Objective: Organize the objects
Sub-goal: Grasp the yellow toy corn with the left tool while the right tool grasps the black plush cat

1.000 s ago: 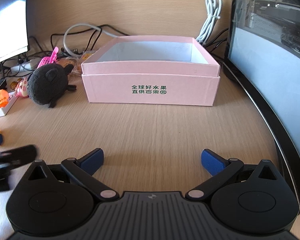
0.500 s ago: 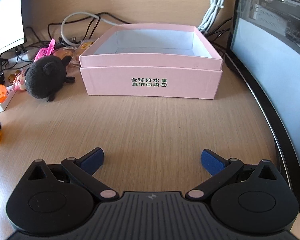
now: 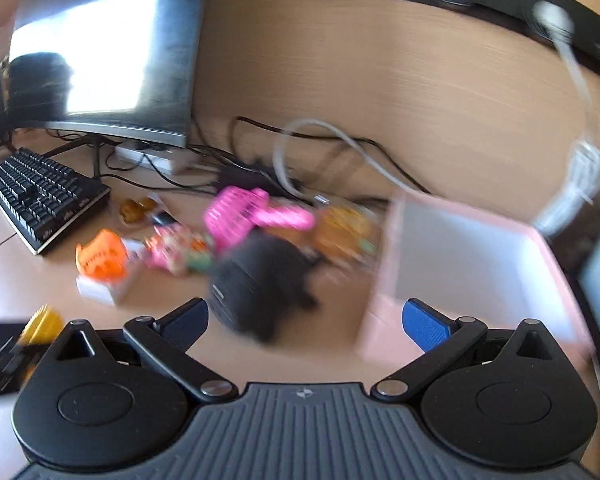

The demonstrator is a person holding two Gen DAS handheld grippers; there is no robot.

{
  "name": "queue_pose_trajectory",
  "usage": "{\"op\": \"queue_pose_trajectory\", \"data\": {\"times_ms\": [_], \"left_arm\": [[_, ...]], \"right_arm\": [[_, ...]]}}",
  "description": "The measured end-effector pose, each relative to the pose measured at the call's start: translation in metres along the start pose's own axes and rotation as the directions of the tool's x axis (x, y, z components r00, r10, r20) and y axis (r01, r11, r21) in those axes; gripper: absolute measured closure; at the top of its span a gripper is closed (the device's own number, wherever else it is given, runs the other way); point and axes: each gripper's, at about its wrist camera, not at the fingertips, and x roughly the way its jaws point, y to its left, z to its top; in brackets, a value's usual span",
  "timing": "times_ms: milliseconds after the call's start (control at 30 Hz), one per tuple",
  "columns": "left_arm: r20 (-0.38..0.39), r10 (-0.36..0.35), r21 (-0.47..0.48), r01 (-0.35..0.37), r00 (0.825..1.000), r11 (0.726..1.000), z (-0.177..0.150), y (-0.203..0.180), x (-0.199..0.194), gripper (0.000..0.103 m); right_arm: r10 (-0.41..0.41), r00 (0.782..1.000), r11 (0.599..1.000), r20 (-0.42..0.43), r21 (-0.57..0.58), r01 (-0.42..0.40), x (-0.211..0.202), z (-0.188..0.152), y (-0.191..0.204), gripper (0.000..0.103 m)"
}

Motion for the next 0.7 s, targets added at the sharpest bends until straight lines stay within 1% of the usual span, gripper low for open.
{"op": "queue_pose_trajectory", "data": {"times_ms": [67, 133, 167, 200, 267, 300, 367, 433, 533, 633, 700], "left_arm": [[0.004, -0.029, 0.021, 0.029, 1.0, 0.999, 0.003, 0.011, -0.009, 0.067], [0.006, -0.06, 0.022, 0.06, 0.998, 0.998, 0.006, 0.021, -0.014, 0.067], [0.002, -0.077, 0.019, 0.076, 0.997, 0.997, 0.008, 0.025, -0.014, 0.067], [-0.003, -0.093, 0.016, 0.093, 0.996, 0.996, 0.009, 0.029, -0.013, 0.067], [-0.012, -0.125, 0.017, 0.125, 0.992, 0.992, 0.01, 0.034, -0.012, 0.067], [-0.015, -0.141, 0.025, 0.141, 0.99, 0.99, 0.01, 0.034, -0.012, 0.067], [-0.028, -0.179, 0.051, 0.18, 0.983, 0.982, 0.01, 0.032, -0.012, 0.067], [-0.046, -0.223, 0.074, 0.225, 0.974, 0.971, 0.008, 0.026, -0.011, 0.067], [-0.081, -0.299, 0.106, 0.306, 0.951, 0.946, 0.005, 0.011, -0.009, 0.067], [-0.123, -0.368, 0.118, 0.382, 0.922, 0.917, 0.005, -0.011, -0.005, 0.067], [-0.124, -0.399, 0.144, 0.415, 0.908, 0.898, 0.011, -0.031, -0.004, 0.067]], "right_arm": [[-0.015, 1.0, 0.999, -0.014, -0.032, 0.014, 0.026, 0.011, 0.015, 0.0], [-0.062, 0.997, 0.996, -0.038, -0.071, 0.059, 0.049, 0.015, 0.027, 0.0], [-0.087, 0.995, 0.993, -0.057, -0.09, 0.082, 0.058, 0.016, 0.032, 0.004], [-0.103, 0.992, 0.99, -0.078, -0.103, 0.095, 0.065, 0.017, 0.036, 0.014], [-0.095, 0.985, 0.992, -0.147, -0.1, 0.081, 0.073, 0.018, 0.037, 0.031], [-0.094, 0.983, 0.992, -0.159, -0.095, 0.08, 0.071, 0.019, 0.038, 0.032], [-0.069, 0.984, 0.995, -0.163, -0.087, 0.055, 0.052, 0.02, 0.037, 0.032], [-0.047, 0.988, 0.995, -0.149, -0.089, 0.033, 0.026, 0.019, 0.036, 0.033], [-0.037, 0.991, 0.995, -0.128, -0.093, 0.025, -0.026, 0.014, 0.025, 0.033], [-0.058, 0.991, 0.996, -0.122, -0.067, 0.05, -0.079, 0.004, 0.004, 0.033], [-0.078, 0.988, 0.996, -0.136, -0.047, 0.072, -0.108, -0.006, -0.014, 0.033]]}}
